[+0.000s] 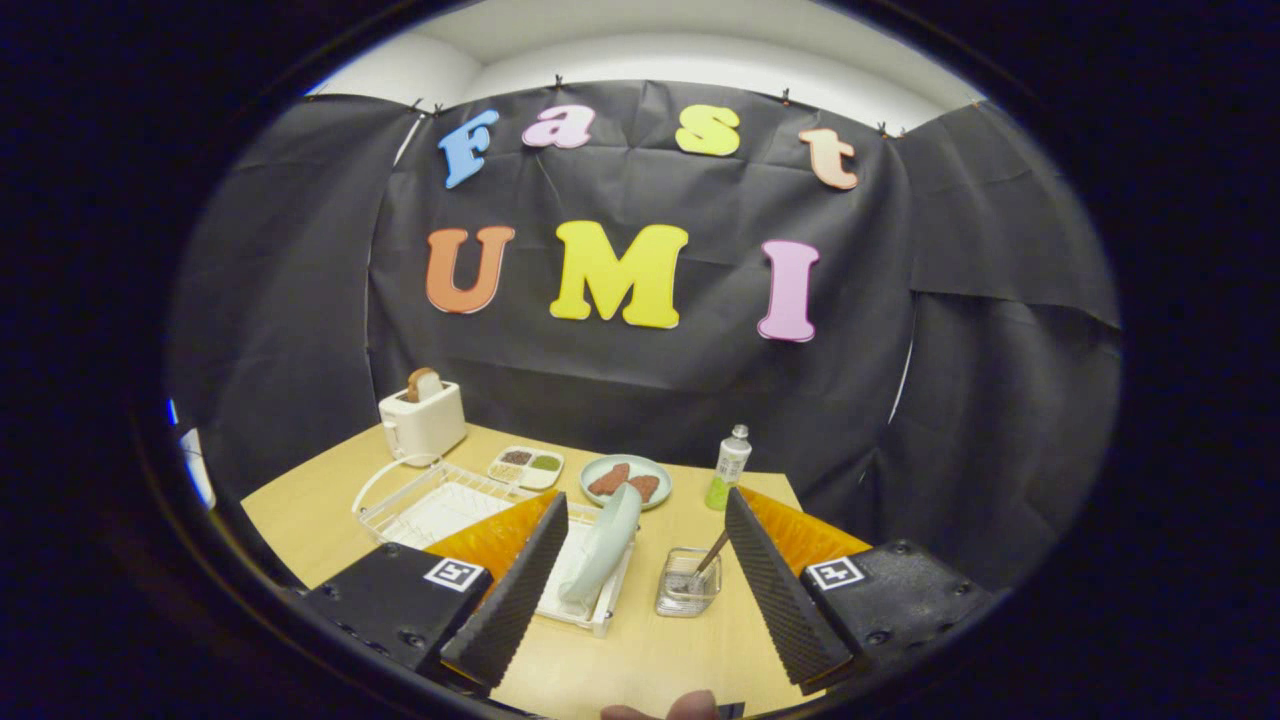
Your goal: Take the plate from the dish rack, then take the spoon from the basket and place it into the plate.
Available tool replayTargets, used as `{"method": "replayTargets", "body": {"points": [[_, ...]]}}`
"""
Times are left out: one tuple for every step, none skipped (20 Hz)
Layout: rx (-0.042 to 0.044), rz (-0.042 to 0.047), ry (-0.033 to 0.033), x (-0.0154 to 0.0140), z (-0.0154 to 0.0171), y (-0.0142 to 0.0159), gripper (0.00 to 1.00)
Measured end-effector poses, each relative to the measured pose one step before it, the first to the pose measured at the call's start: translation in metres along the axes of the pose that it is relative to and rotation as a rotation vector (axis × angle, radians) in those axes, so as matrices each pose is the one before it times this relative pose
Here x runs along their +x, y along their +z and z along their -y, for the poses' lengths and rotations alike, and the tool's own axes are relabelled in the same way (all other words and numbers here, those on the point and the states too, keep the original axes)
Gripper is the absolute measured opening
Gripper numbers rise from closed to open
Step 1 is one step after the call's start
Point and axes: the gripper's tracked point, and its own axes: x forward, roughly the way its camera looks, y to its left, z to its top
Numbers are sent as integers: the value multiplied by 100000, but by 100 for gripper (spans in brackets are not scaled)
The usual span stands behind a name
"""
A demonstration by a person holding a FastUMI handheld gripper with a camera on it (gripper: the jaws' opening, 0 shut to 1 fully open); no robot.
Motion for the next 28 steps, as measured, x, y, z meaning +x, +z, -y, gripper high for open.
{"method": "replayTargets", "body": {"points": [[527, -2966, 1300, 1011, -428, 463, 100], [328, -4972, 1114, 1082, -465, 20, 100], [1255, -3591, 1296, 1085, -613, 358, 100], [-412, -3551, 1189, 1080, -558, -40, 100], [-607, -4876, 418, 1070, -429, -222, 100], [-120, -4617, 965, 1243, -314, -337, 100], [484, -3924, 615, 1332, -290, -15, 100], [1403, -3796, -596, 799, 146, -34, 100], [1236, -2942, -307, 1041, 149, -56, 100], [1204, -2403, -293, 1091, 219, -90, 100], [1891, -1458, -497, 1091, 366, 133, 100], [2172, -674, -826, 1302, 345, 289, 100], [1681, -3041, -684, 1268, 388, -226, 100], [1659, -3362, -140, 1257, 175, -375, 100], [2101, -3149, 196, 1146, 141, -215, 100], [1327, -4031, 628, 1049, -2, -509, 100], [1218, -3873, 1026, 1042, -114, -398, 100], [916, -3753, 244, 962, 46, -297, 100], [1102, -3033, -1, 701, 39, -167, 100], [1220, -2288, -362, 695, 9, -147, 100], [1299, -2214, -1347, 526, 81, -137, 100], [632, -1759, -1363, 438, 55, -23, 100], [619, -1148, -1328, 366, 103, 29, 99], [832, -1259, -2015, 388, 179, 3, 98], [625, -1781, -1459, 287, 42, -153, 94], [454, -1528, -432, 240, -163, -168, 89], [371, -1045, 180, 217, -277, 1, 85], [682, -793, -494, 298, -16, -51, 80]]}}
